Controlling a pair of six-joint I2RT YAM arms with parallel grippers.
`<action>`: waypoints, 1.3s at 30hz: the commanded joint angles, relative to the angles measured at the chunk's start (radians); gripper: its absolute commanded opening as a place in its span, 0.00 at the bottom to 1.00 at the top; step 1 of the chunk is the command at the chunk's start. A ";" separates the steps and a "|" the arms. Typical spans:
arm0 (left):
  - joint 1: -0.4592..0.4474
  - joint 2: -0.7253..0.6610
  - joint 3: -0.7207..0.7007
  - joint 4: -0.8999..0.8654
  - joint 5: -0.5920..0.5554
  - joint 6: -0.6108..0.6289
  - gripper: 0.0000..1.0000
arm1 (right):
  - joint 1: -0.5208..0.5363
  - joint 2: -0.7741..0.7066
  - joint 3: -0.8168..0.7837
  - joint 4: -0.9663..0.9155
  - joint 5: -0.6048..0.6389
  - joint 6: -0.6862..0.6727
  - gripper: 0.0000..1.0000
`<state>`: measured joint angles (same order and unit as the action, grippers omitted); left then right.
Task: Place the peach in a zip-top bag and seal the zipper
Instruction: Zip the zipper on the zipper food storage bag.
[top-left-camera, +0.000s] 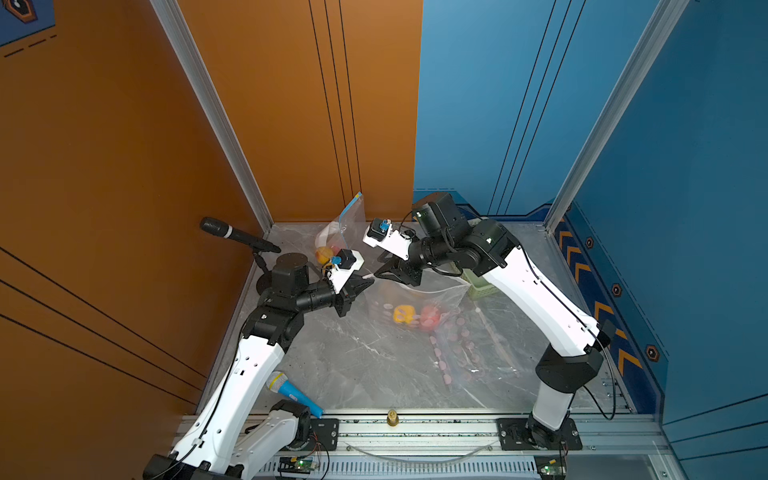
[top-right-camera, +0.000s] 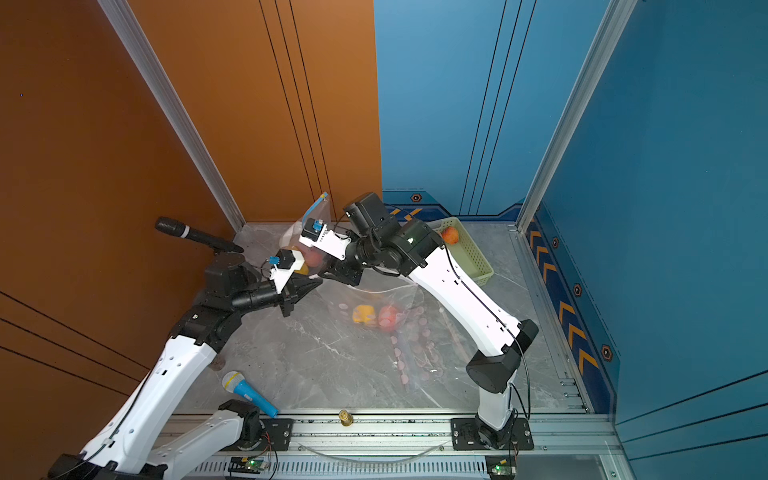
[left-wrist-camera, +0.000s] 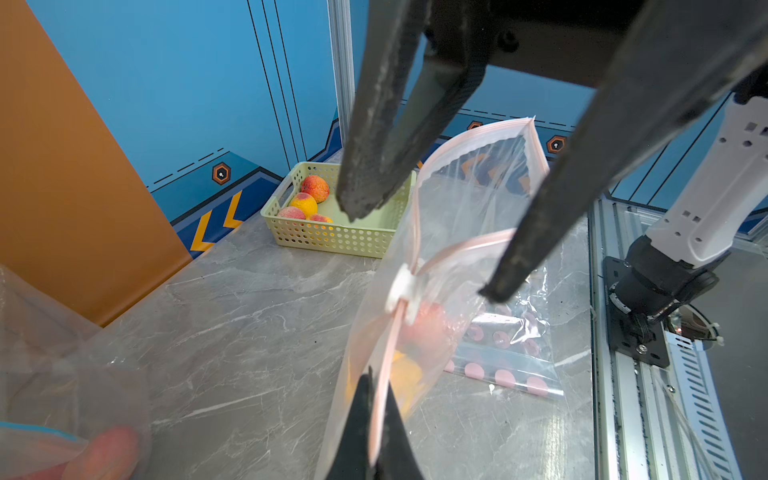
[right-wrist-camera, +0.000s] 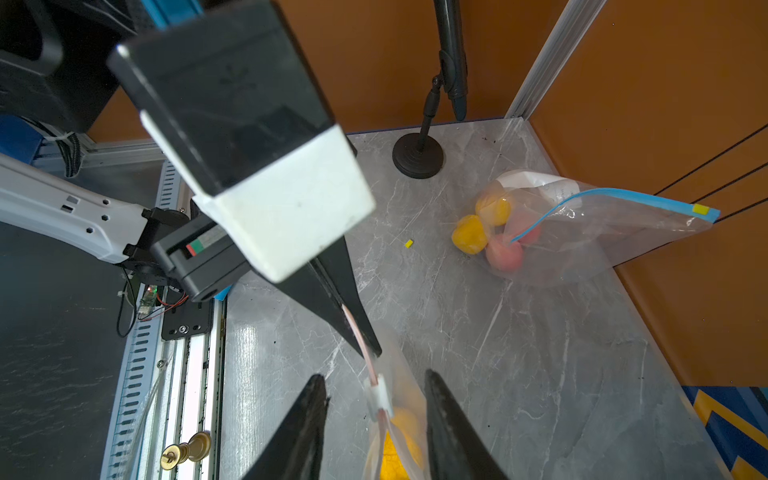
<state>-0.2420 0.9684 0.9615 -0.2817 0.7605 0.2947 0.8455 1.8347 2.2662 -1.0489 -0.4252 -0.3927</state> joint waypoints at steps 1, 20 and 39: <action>-0.010 -0.008 0.004 0.019 -0.005 -0.001 0.00 | 0.003 0.028 0.028 -0.060 -0.027 -0.027 0.39; -0.014 -0.005 -0.006 0.011 -0.009 0.003 0.00 | -0.007 0.038 0.047 -0.067 -0.058 -0.028 0.25; -0.014 -0.004 -0.002 0.013 -0.013 -0.001 0.00 | -0.017 0.051 0.047 -0.093 -0.049 -0.035 0.23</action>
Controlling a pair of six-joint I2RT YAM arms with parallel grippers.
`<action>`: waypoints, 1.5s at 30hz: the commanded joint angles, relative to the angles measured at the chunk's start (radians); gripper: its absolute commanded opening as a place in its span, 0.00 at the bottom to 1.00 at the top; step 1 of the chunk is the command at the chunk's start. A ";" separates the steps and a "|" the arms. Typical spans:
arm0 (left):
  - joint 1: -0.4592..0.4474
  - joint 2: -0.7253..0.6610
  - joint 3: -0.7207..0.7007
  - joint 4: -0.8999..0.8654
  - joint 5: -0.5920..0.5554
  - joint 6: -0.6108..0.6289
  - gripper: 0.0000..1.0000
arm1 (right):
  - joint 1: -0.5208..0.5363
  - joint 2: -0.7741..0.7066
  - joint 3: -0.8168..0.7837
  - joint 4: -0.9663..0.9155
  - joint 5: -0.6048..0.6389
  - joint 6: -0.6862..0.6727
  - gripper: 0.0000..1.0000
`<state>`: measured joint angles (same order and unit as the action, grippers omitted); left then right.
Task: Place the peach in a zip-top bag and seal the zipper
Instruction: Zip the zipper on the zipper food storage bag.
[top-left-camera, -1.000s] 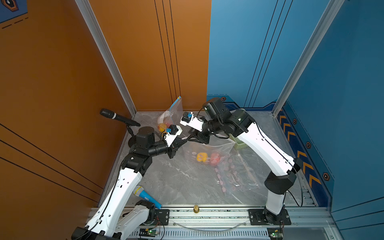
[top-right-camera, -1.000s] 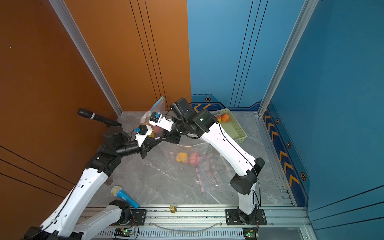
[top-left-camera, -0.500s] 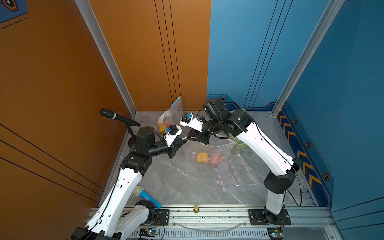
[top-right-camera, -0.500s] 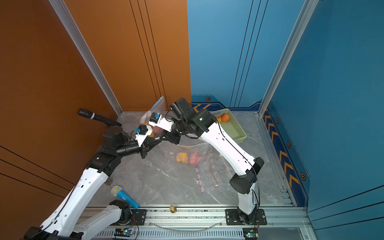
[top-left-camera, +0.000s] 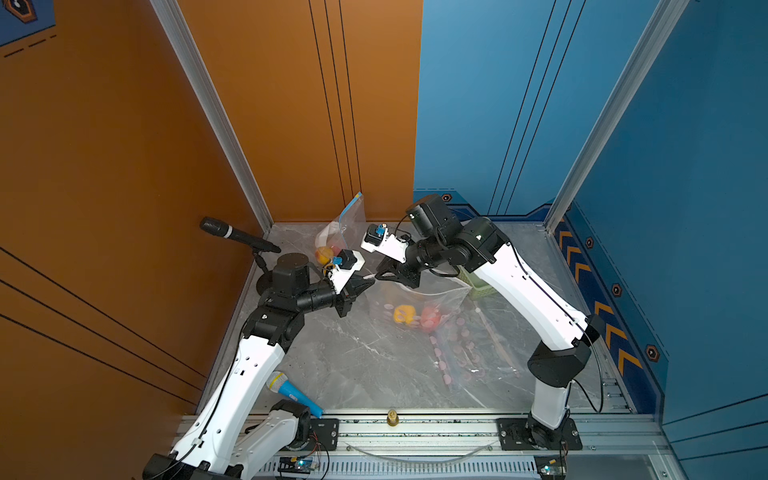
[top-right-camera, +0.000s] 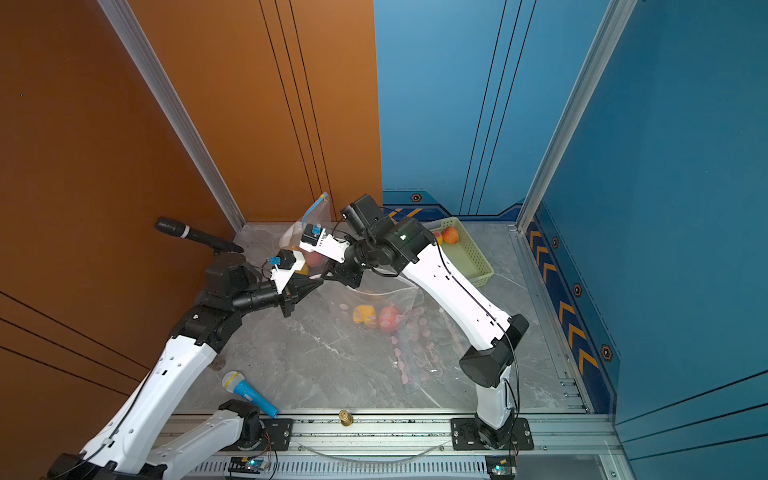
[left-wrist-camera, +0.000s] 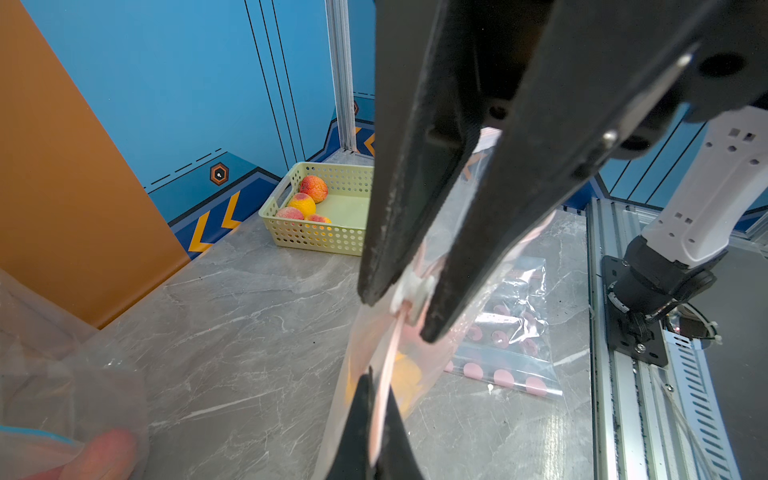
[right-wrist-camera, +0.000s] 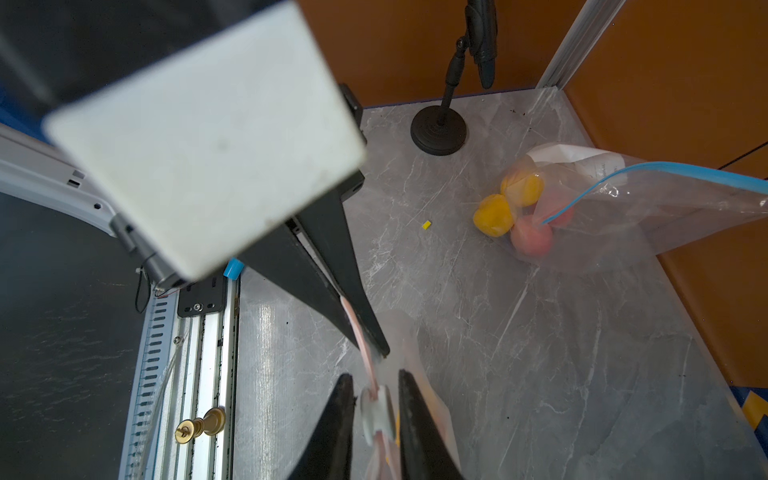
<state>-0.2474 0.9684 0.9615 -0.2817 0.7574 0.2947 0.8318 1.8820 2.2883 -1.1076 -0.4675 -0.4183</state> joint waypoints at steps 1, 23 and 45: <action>-0.008 -0.006 -0.004 0.014 -0.010 -0.001 0.00 | -0.004 0.005 0.025 -0.034 -0.007 -0.010 0.23; -0.006 -0.017 -0.003 0.018 -0.114 -0.042 0.00 | -0.012 -0.012 0.025 -0.073 0.024 -0.029 0.00; 0.032 -0.028 -0.018 0.000 -0.142 -0.057 0.00 | -0.033 -0.061 0.017 -0.125 0.072 -0.040 0.00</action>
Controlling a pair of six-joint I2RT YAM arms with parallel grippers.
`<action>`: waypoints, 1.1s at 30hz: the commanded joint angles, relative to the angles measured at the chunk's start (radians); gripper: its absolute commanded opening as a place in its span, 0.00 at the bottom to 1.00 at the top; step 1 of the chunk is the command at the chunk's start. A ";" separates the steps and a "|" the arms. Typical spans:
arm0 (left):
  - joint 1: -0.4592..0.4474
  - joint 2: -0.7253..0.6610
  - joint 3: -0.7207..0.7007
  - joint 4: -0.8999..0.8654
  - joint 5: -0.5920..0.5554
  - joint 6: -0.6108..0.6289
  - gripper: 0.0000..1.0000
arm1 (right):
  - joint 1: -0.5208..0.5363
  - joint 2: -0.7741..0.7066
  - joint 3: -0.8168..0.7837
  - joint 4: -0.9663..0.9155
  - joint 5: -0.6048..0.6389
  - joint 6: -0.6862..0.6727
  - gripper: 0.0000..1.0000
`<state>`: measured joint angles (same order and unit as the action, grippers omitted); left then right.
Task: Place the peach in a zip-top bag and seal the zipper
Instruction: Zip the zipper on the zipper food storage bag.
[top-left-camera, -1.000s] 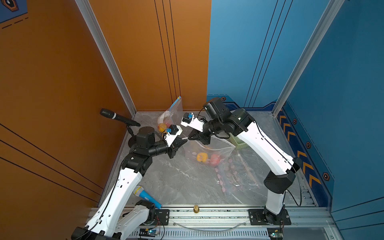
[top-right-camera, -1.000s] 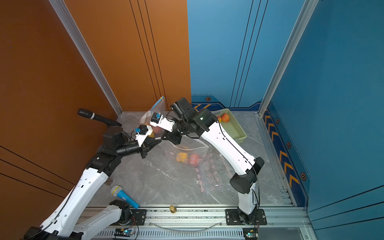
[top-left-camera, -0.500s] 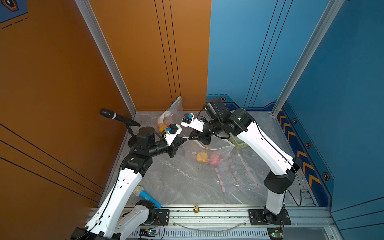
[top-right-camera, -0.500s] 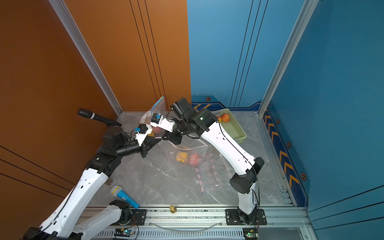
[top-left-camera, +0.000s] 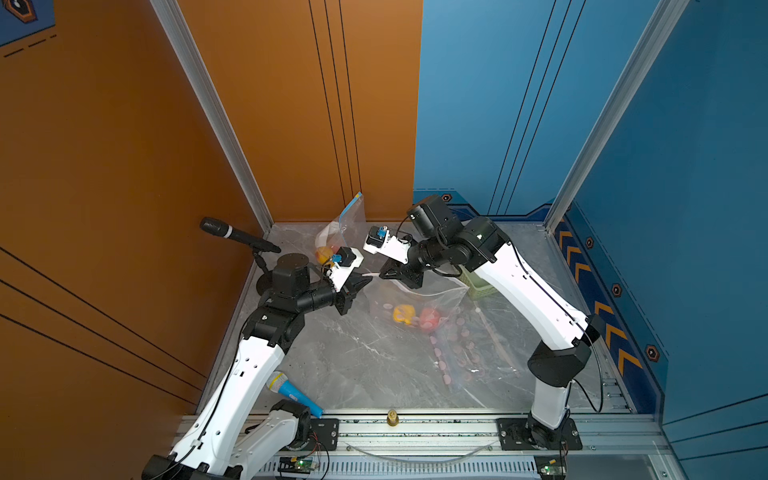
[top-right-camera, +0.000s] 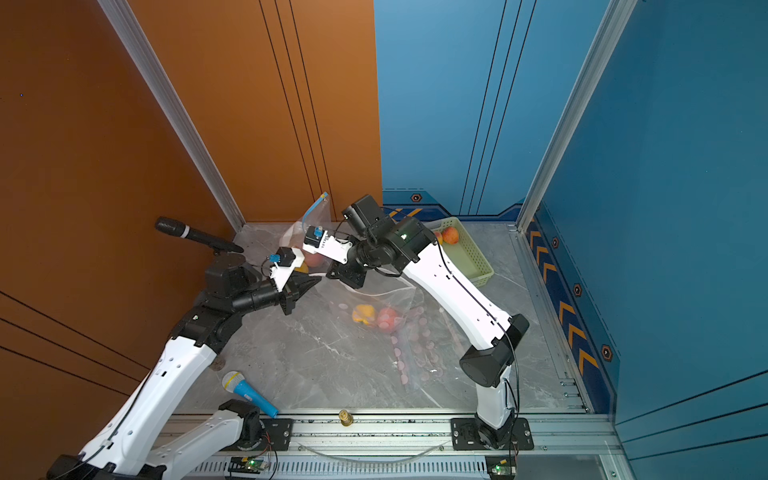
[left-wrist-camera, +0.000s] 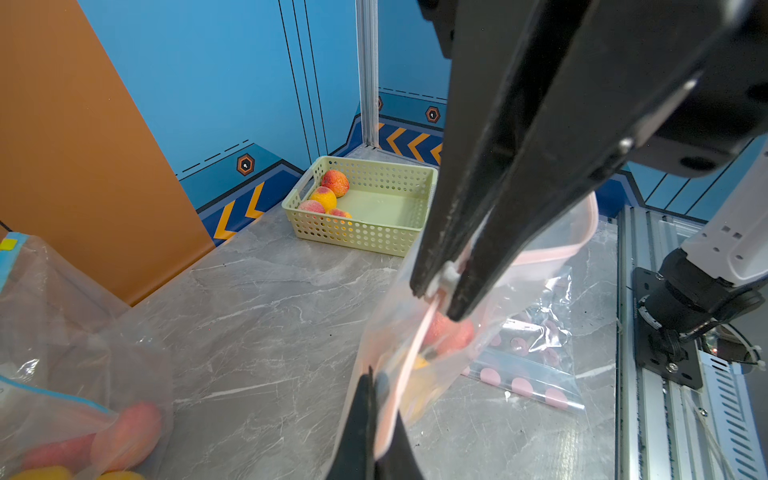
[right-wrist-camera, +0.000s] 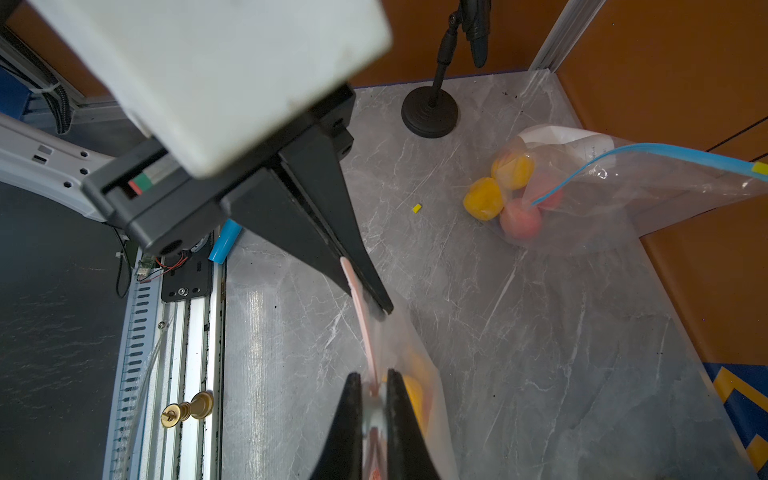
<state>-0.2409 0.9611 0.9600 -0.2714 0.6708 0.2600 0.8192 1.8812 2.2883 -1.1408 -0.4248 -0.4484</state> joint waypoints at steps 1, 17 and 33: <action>0.028 -0.022 -0.017 -0.011 -0.056 -0.023 0.00 | -0.024 -0.062 0.017 -0.092 0.027 -0.011 0.00; 0.050 -0.029 -0.025 -0.013 -0.072 -0.032 0.00 | -0.058 -0.118 -0.048 -0.105 0.023 -0.012 0.00; 0.068 -0.052 -0.041 -0.013 -0.125 -0.048 0.00 | -0.100 -0.176 -0.153 -0.086 0.007 -0.016 0.00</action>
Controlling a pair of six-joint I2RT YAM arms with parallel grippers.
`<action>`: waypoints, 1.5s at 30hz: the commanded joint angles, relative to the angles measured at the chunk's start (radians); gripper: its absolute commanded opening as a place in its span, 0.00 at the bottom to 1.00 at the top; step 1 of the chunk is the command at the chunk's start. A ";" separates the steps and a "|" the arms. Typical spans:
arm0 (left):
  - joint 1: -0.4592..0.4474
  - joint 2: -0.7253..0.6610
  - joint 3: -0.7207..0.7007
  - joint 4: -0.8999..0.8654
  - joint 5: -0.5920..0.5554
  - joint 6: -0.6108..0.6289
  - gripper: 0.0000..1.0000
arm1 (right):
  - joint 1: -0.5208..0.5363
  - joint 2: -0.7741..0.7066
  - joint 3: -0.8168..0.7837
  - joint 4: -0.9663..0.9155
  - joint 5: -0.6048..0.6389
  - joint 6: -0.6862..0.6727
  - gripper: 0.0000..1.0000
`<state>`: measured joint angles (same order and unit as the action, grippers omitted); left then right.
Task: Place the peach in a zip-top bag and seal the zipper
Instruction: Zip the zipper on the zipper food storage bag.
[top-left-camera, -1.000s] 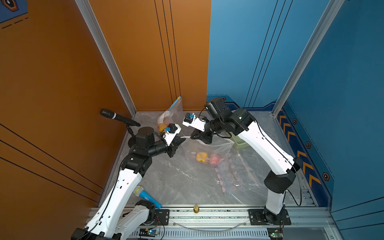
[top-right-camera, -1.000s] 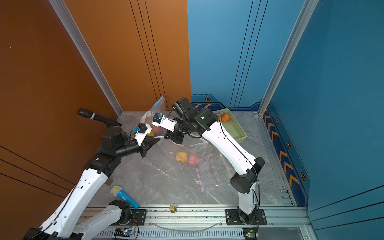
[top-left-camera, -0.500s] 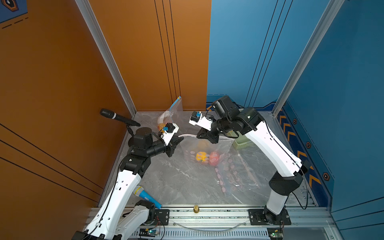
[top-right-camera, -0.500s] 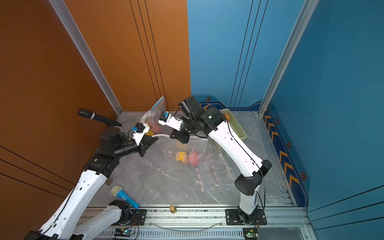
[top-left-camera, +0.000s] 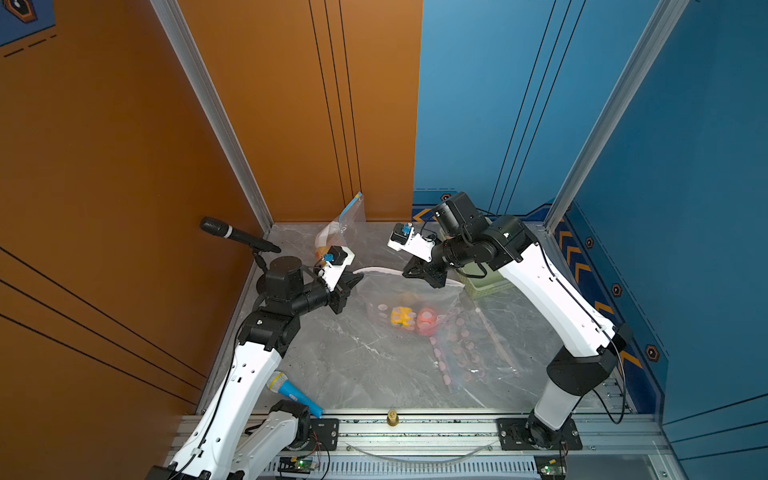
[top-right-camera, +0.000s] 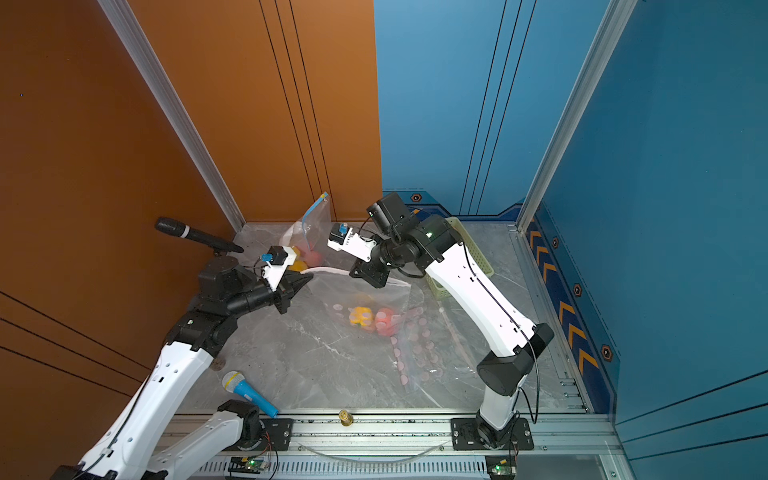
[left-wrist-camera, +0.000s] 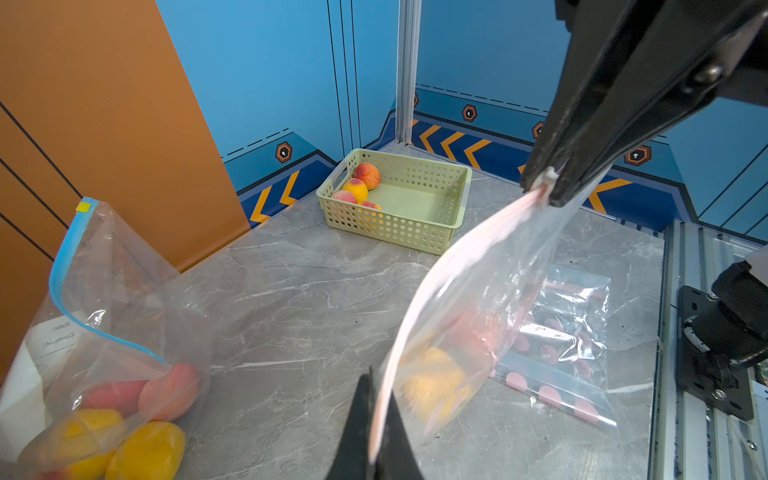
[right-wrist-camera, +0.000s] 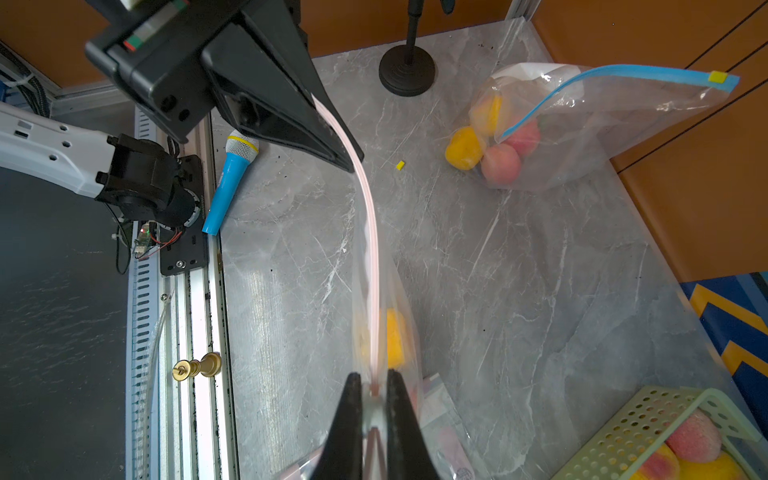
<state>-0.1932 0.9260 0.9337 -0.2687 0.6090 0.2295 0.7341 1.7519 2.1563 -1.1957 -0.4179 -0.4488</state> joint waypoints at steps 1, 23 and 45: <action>0.024 -0.017 -0.016 -0.014 -0.066 -0.020 0.00 | -0.019 -0.051 -0.029 -0.029 0.001 -0.015 0.00; 0.064 -0.017 -0.015 0.016 -0.187 -0.077 0.00 | -0.108 -0.123 -0.131 0.019 -0.001 0.004 0.00; 0.103 -0.012 -0.016 0.029 -0.205 -0.104 0.00 | -0.166 -0.100 -0.144 0.059 -0.025 0.025 0.00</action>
<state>-0.1093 0.9165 0.9291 -0.2516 0.4473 0.1364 0.5854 1.6527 2.0228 -1.1336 -0.4366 -0.4435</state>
